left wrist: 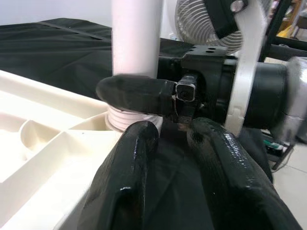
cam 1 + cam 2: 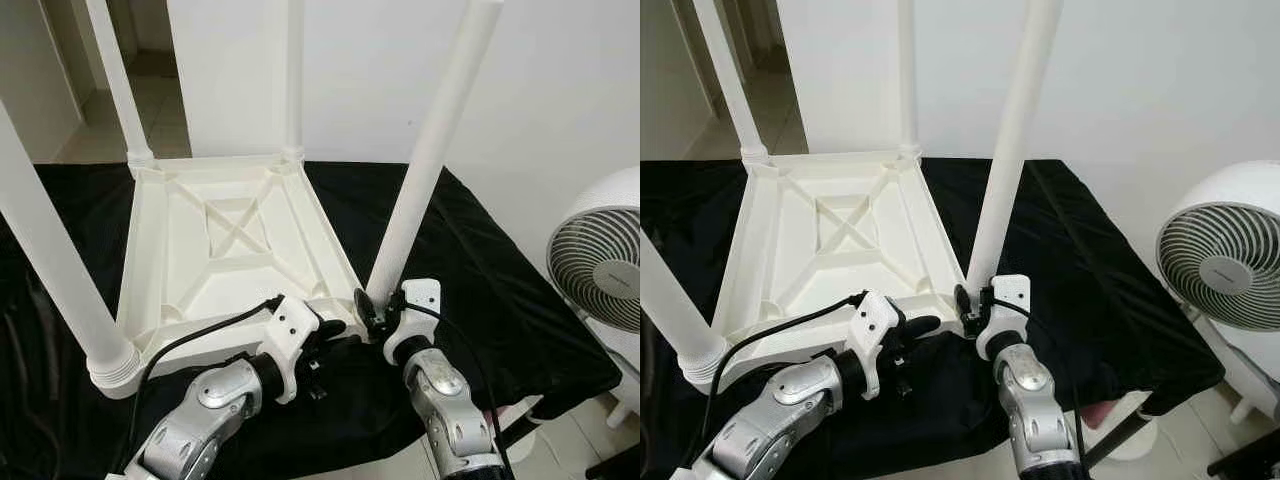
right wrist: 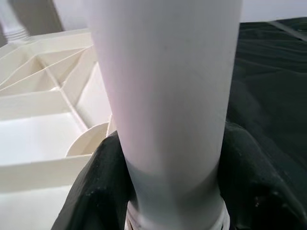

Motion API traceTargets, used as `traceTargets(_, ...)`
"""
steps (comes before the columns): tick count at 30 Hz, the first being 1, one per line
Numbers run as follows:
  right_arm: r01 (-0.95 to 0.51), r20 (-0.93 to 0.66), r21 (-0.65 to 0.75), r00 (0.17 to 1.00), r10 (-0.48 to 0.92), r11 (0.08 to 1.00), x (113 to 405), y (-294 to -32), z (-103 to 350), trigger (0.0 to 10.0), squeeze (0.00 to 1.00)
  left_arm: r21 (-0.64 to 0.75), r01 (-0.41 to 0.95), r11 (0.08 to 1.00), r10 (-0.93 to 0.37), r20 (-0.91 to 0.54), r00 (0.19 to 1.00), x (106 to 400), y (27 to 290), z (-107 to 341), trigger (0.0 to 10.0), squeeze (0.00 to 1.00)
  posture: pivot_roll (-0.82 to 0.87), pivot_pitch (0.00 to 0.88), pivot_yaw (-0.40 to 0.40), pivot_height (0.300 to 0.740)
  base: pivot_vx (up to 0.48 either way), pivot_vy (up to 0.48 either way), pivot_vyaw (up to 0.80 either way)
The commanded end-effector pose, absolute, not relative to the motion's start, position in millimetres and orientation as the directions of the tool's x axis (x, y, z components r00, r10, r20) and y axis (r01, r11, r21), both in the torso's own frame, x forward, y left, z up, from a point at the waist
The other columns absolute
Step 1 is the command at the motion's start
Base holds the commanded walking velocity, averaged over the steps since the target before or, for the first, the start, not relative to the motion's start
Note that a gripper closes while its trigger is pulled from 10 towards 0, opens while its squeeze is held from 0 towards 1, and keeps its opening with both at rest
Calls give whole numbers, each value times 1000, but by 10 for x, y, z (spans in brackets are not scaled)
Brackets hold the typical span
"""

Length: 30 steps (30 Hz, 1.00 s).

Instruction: Building children table

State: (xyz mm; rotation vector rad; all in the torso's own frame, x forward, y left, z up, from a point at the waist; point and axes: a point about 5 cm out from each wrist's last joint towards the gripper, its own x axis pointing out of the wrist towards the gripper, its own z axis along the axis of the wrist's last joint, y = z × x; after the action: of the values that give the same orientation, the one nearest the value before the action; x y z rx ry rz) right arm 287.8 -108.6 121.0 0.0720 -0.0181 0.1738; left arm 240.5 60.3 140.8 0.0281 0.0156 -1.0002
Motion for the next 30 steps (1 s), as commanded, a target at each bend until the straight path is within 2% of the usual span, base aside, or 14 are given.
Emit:
traceTargets(1, -158, 6, 74, 987, 158, 985, 2866, -1061, 1192, 0, 0, 26, 876, 482, -876, -19, 483, 2350, 566, 1418, 10000, 0, 8, 0, -51, 740, 0, 0, 0)
traceTargets(2, -186, -4, 72, 982, 187, 980, 2866, -1020, 1191, 9176, 0, 23, 876, 482, -876, -19, 482, 2341, 564, 1412, 10000, 0, 6, 0, -53, 740, 0, 0, 0)
traceTargets(3, -206, -12, 71, 978, 207, 976, 2865, -993, 1192, 10000, 0, 21, 876, 481, -876, -20, 481, 2334, 563, 1408, 10000, 0, 6, 0, -53, 740, 0, 0, 0)
traceTargets(5, -256, -7, 68, 966, 257, 964, 2877, -979, 1209, 10000, 43, 22, 877, 480, -877, -23, 480, 2332, 564, 1399, 10000, 0, 7, 0, -54, 740, 0, 0, 0)
traceTargets(6, -270, 5, 61, 963, 270, 961, 2901, -1021, 1229, 10000, 1000, 22, 877, 480, -877, -23, 480, 2337, 567, 1399, 10000, 0, 2, 0, -53, 740, 0, 0, 0)
traceTargets(11, -325, 46, 13, 945, 324, 946, 3011, -1234, 1314, 10000, 1000, 27, 879, 477, -878, -22, 477, 2348, 565, 1398, 10000, 0, -1, 0, -53, 740, 0, 0, 0)
traceTargets(14, -325, 46, 13, 945, 324, 946, 3011, -1234, 1314, 10000, 1000, 27, 879, 477, -878, -22, 477, 2348, 565, 1398, 10000, 0, -1, 0, -53, 740, 0, 0, 0)
traceTargets(18, -418, 40, -22, 907, 419, 908, 3043, -1320, 1324, 10000, 1000, 31, 877, 479, -877, -21, 480, 2361, 565, 1403, 10000, 0, 2, 0, -55, 740, 0, 0, 0)
traceTargets(20, -418, 40, -22, 907, 419, 908, 3043, -1320, 1324, 10000, 1000, 31, 877, 479, -877, -21, 480, 2361, 565, 1403, 10000, 0, 2, 0, -55, 740, 0, 0, 0)
traceTargets(22, -558, 16, -78, 828, 561, 826, 3086, -1464, 1361, 10000, 1000, 30, 875, 483, -875, -20, 483, 2364, 568, 1407, 10000, 0, 1, 0, -52, 740, 0, 0, 0)
traceTargets(26, -653, -26, -119, 755, 655, 748, 3116, -1570, 1384, 10000, 1000, 29, 875, 483, -875, -21, 484, 2367, 570, 1408, 10000, 0, -2, 0, -47, 740, 0, 0, 0)
traceTargets(27, -729, -85, -187, 680, 728, 659, 3117, -1610, 1360, 10000, 1000, 29, 875, 483, -875, -18, 484, 2376, 567, 1417, 10000, 0, -1, 0, -46, 740, 0, 0, 0)
traceTargets(29, -743, -97, -206, 663, 743, 636, 3114, -1616, 1354, 10000, 1000, 29, 875, 483, -875, -17, 484, 2378, 567, 1420, 10000, 0, -1, 0, -46, 740, 0, 0, 0)
traceTargets(30, -756, -112, -216, 648, 753, 618, 3115, -1614, 1338, 10000, 0, 30, 875, 483, -875, -17, 484, 2381, 566, 1422, 10000, 0, 1, 0, -44, 740, 0, 0, 0)
